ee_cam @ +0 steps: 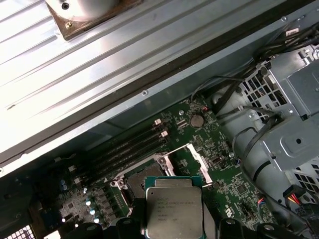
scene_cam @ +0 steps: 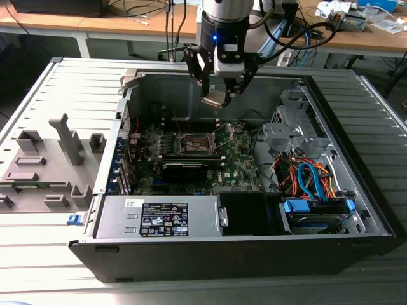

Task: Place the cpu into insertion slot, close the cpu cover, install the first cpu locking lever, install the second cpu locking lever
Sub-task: 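Place the cpu into insertion slot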

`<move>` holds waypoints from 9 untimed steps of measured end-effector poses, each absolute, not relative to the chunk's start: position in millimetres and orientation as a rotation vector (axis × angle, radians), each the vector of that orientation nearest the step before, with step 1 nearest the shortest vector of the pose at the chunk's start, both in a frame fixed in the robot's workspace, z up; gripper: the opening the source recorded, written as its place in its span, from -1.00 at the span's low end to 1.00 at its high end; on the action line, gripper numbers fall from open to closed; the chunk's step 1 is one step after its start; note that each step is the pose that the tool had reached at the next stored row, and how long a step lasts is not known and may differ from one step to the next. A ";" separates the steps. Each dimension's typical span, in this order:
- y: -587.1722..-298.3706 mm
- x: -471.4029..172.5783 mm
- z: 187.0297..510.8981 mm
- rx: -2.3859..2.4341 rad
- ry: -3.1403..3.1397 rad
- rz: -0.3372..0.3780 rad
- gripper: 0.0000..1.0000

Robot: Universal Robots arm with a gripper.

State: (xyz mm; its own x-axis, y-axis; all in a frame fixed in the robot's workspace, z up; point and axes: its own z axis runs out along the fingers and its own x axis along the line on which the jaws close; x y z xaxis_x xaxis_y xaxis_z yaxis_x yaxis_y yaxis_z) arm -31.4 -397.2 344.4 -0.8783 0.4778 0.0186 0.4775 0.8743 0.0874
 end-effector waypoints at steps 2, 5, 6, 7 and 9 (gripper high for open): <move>-397.2 -31.4 344.4 0.779 3.036 0.140 0.09; -397.2 -31.4 344.4 0.788 3.034 0.140 0.09; -397.2 -31.4 344.4 0.794 3.032 0.140 0.09; -397.2 -31.4 344.4 0.799 3.031 0.140 0.09; -397.2 -31.4 344.4 0.806 3.029 0.140 0.09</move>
State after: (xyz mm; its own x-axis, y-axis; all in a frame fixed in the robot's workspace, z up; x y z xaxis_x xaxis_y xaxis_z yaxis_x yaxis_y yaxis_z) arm -31.4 -397.2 344.4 -0.8680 0.4962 0.0186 0.4958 0.8640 0.0873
